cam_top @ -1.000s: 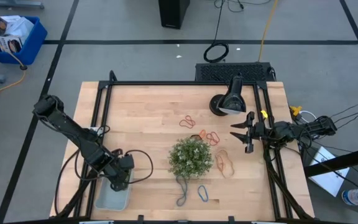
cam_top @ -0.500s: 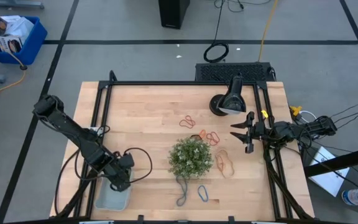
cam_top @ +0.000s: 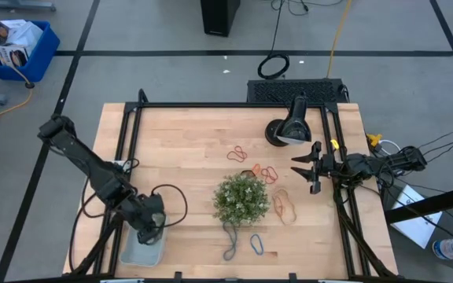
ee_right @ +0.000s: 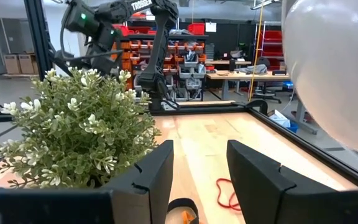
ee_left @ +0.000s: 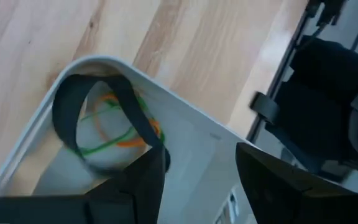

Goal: Pick and place rubber bands into bin
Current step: Put the bottom black rubber band into the blue bin, then put the left blue rubber band into the blue bin

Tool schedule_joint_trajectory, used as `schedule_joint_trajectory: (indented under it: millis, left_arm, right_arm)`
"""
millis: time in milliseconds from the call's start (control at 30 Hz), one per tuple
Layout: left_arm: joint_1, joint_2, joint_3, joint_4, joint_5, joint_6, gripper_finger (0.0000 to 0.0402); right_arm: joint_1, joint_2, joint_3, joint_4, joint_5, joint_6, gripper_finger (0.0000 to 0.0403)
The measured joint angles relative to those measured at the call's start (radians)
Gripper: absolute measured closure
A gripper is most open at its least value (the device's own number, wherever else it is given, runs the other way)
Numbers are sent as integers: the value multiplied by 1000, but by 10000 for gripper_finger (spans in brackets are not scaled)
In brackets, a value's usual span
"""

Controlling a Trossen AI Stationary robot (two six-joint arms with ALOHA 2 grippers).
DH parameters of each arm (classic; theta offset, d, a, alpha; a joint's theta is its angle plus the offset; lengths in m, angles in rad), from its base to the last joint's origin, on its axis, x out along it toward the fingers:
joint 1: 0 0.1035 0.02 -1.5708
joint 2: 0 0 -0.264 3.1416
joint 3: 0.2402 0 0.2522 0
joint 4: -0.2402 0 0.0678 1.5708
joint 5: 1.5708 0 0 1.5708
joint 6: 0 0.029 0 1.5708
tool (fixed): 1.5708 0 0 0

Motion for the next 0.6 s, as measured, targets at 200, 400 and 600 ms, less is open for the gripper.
schedule_joint_trajectory:
  millis: [200, 400, 600]
  left_arm:
    - [0, -84, 0, 37, -24, 30, 197]
    - [8, -169, 0, 175, -279, 232, 197]
    - [9, -153, 0, 421, -544, 622, 197]
  right_arm:
    - [0, 6, 0, -3, -1, 38, 257]
    - [0, 10, 0, -3, -1, 11, 257]
    - [0, 9, 0, -3, 0, -35, 257]
